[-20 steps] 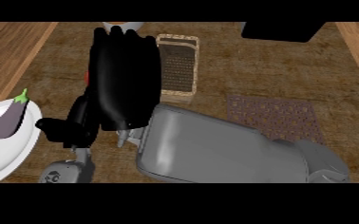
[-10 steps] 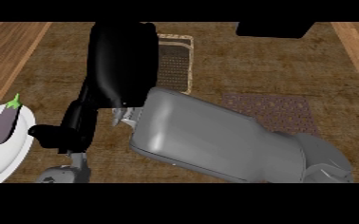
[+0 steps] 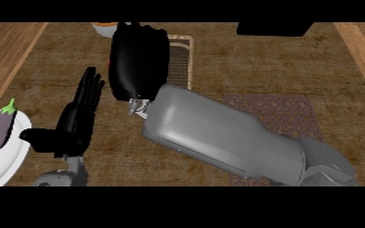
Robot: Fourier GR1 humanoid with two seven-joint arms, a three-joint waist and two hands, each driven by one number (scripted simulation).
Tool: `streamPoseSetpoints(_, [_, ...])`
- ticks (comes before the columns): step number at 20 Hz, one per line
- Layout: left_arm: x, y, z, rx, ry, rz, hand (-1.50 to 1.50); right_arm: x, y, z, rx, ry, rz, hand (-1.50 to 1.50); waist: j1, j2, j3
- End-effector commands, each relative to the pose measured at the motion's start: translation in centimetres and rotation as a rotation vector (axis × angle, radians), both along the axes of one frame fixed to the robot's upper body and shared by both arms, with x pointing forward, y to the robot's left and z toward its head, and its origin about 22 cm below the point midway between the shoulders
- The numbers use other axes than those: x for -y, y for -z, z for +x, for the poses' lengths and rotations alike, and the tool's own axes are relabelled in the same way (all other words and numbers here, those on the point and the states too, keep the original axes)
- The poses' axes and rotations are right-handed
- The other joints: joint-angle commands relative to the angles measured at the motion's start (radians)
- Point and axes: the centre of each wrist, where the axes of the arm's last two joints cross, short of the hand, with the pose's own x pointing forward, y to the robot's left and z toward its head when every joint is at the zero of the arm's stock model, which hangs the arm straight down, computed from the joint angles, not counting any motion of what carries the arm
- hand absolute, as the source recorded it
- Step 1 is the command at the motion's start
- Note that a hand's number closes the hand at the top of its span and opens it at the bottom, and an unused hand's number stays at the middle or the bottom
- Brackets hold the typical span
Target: Pick the tomato from the placemat and place it in the basket
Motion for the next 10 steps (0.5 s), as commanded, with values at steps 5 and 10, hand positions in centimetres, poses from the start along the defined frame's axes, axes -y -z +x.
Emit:
streamPoseSetpoints(5, [1.3,0.9,-0.6,0.011,-0.004,-0.009,0.00,0.4,3.2,0.5,-0.106,0.163,0.100,1.50,-0.007,0.004,0.000])
streamPoseSetpoints(10, [-0.2,-0.1,-0.9,0.002,-0.036,0.014,0.00,1.1,4.9,0.9,-0.115,0.170,0.099,1.50,-0.014,0.000,0.001])
